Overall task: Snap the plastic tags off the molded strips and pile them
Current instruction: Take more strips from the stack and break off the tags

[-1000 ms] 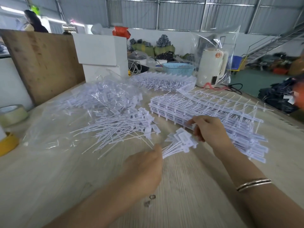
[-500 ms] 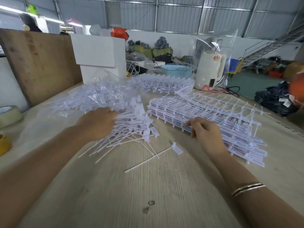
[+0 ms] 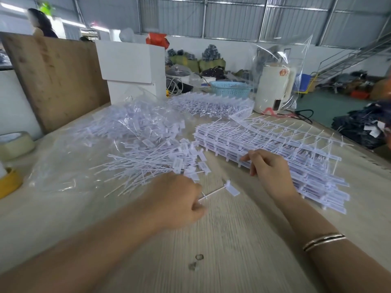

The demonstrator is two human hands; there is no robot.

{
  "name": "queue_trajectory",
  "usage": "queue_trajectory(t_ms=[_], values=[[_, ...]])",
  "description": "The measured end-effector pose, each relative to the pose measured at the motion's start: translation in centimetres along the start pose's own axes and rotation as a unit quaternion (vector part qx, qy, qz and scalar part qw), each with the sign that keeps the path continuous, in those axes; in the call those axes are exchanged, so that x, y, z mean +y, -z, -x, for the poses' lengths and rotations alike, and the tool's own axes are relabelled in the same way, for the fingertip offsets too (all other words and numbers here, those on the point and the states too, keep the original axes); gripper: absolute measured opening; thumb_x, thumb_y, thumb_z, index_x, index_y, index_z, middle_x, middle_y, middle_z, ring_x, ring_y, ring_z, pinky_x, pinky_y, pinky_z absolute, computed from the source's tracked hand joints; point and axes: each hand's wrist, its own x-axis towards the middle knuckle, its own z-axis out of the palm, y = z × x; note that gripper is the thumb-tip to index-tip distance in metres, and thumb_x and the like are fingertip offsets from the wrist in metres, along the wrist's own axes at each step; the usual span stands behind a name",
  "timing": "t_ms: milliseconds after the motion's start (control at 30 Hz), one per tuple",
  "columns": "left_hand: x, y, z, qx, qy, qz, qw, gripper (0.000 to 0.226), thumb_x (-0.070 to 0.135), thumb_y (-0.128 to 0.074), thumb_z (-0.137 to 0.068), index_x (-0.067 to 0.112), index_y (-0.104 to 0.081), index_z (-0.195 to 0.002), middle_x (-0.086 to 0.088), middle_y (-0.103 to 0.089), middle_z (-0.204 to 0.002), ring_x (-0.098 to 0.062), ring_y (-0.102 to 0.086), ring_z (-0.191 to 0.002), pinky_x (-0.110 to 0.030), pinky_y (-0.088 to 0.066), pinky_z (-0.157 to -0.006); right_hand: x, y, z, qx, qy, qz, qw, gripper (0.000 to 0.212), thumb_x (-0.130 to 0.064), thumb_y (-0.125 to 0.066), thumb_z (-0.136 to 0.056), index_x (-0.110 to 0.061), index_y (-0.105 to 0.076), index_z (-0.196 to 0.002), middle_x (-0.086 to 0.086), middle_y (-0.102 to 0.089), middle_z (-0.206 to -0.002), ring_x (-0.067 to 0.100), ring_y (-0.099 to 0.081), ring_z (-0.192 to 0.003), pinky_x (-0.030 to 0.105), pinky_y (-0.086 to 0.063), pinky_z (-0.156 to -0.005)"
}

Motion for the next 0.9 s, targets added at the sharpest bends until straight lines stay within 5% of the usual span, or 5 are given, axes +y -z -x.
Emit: queue_trajectory(t_ms=[267,400,567,767,900], values=[[-0.3,-1.2,0.4,-0.002,0.034,0.018,0.999,0.022,0.040,-0.039,-0.095,0.021,-0.050,-0.099,0.006,-0.058,-0.100,-0.018,-0.057,-0.096,-0.034,-0.049,-0.077,-0.5,0.0,0.2,-0.001,0.024,0.026,0.999,0.054,-0.022,-0.048,-0.096,-0.031,-0.057,-0.044,0.017,-0.067,-0.073,0.020,-0.055,-0.055,0.025,-0.042,-0.055],[-0.4,-1.3,0.6,-0.030,0.074,0.006,0.997,0.021,0.032,-0.037,-0.097,0.019,-0.052,-0.104,0.004,-0.056,-0.108,-0.018,-0.056,-0.100,-0.034,-0.047,-0.080,-0.5,-0.1,0.2,-0.014,0.026,0.047,0.998,0.047,-0.023,-0.048,-0.096,-0.032,-0.062,-0.052,0.014,-0.064,-0.064,0.030,-0.059,-0.065,0.041,-0.049,-0.067],[1.1,-1.3,1.3,-0.073,-0.005,0.014,0.997,0.020,0.029,-0.033,-0.099,0.016,-0.047,-0.106,-0.001,-0.053,-0.108,-0.020,-0.053,-0.100,-0.037,-0.046,-0.083,-0.7,0.0,0.3,-0.019,0.017,0.042,0.999,0.050,-0.024,-0.048,-0.096,-0.035,-0.061,-0.049,0.019,-0.066,-0.072,0.030,-0.055,-0.060,0.038,-0.048,-0.065],[0.3,-0.9,0.7,-0.045,0.073,0.035,0.996,0.015,0.027,-0.042,-0.097,0.016,-0.049,-0.105,0.001,-0.054,-0.107,-0.020,-0.056,-0.099,-0.035,-0.048,-0.082,-0.7,0.0,0.3,-0.029,0.009,0.048,0.998,0.039,-0.022,-0.047,-0.097,-0.026,-0.065,-0.062,0.012,-0.059,-0.058,0.016,-0.048,-0.052,0.032,-0.043,-0.063],[0.8,-1.4,0.7,-0.059,0.020,-0.023,0.998,0.010,0.013,-0.040,-0.096,0.015,-0.047,-0.103,-0.003,-0.051,-0.103,-0.022,-0.054,-0.094,-0.033,-0.044,-0.074,-0.9,-0.2,0.6,-0.045,0.017,0.062,0.997,0.039,-0.021,-0.047,-0.097,-0.030,-0.062,-0.063,0.015,-0.060,-0.061,0.016,-0.047,-0.052,0.029,-0.037,-0.056]])
